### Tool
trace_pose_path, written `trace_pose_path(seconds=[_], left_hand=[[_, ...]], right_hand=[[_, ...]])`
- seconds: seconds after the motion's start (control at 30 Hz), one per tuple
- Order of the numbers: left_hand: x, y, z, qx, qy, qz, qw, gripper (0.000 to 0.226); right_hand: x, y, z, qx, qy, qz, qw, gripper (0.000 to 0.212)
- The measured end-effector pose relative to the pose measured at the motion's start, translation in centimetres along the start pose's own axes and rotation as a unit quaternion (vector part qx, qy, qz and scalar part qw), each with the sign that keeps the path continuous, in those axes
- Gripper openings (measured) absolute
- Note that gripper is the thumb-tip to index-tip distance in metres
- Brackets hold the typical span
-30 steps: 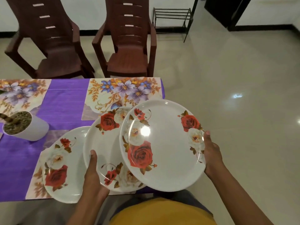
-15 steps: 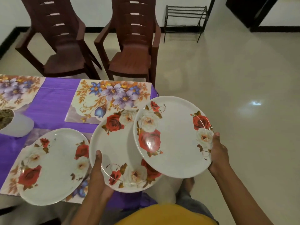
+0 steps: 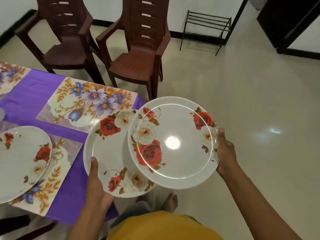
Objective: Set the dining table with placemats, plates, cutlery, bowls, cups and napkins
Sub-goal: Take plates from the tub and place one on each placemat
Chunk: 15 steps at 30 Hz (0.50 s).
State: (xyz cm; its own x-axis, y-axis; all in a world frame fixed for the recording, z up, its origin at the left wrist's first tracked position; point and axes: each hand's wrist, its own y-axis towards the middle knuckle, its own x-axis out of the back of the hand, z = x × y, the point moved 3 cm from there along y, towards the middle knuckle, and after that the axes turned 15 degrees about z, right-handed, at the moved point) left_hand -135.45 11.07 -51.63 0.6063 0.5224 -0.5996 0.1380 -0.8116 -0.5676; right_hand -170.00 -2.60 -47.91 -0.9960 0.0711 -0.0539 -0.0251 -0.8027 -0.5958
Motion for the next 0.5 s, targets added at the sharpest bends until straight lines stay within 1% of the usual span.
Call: trace_pose_path(seconds=[0.07,0.17,0.2,0.23,0.33,0.37,0.43,0.5], left_hand=[[-0.7,1.0,0.6,0.0,0.002,0.001,1.0,0.062],[-1.5,2.9,1.1,-0.004,0.017,-0.005,1.0,0.086],[-1.8,3.8,1.2,-0.007,0.019,-0.003,1.0,0.091],[-2.3,4.8,1.3,-0.009,0.015,-0.003,1.0,0.089],[-3.8,7.9,1.0,-0.019,-0.014,-0.019,1.0,0.064],[-4.8,9.1,0.8,-0.019,-0.016,-0.017,1.0,0.059],[-6.8,11.3,0.1,-0.028,-0.015,-0.006,0.999,0.056],[-8.5,14.1,-1.0,-0.036,-0.023,0.002,0.999,0.06]], right_hand=[[0.7,1.0,1.2,0.003,-0.003,0.001,1.0,0.066],[1.1,2.9,2.8,0.001,0.011,0.001,1.0,0.063],[1.2,3.8,3.4,-0.001,0.008,0.001,1.0,0.065],[1.2,4.7,3.9,-0.001,0.004,0.002,1.0,0.067],[0.9,7.6,5.6,0.004,0.002,0.001,1.0,0.067],[0.7,8.8,6.3,0.006,0.002,-0.001,1.0,0.066],[0.1,10.9,7.8,0.012,0.0,-0.002,1.0,0.066],[-0.7,13.2,9.5,0.013,0.0,0.005,1.0,0.065]])
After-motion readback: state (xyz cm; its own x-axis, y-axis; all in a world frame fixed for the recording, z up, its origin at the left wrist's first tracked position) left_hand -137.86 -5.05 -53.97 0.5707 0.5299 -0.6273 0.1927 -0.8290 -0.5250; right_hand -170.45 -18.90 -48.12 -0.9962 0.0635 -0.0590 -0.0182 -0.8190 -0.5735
